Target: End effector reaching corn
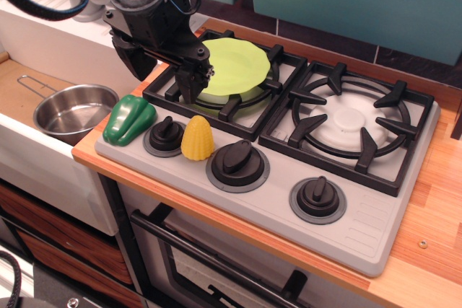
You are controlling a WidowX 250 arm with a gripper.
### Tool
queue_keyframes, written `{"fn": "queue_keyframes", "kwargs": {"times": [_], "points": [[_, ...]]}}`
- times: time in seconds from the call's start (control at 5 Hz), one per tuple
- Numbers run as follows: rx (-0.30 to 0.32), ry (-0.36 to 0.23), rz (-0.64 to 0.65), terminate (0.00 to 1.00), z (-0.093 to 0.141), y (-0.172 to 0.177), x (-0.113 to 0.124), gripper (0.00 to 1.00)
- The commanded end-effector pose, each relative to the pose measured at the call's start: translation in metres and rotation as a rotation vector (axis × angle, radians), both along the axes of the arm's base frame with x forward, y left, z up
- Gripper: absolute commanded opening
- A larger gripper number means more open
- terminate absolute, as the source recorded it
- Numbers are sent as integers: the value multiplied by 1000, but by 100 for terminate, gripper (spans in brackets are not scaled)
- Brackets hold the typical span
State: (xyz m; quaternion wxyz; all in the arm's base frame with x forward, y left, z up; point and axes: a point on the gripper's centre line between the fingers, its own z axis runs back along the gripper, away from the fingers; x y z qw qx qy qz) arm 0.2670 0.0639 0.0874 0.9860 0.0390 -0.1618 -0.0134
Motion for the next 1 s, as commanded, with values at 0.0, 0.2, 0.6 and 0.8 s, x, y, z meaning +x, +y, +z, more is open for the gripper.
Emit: {"fn": "queue_keyframes", "kwargs": {"times": [0.0, 0.2, 0.6, 0.8], "points": [[0, 0, 0, 0, 0, 0, 0, 100], [5, 3, 14, 0, 2, -7, -3, 100], [24, 0, 46, 0, 3, -21, -4, 100], [27, 4, 56, 0, 5, -26, -4, 100]]}}
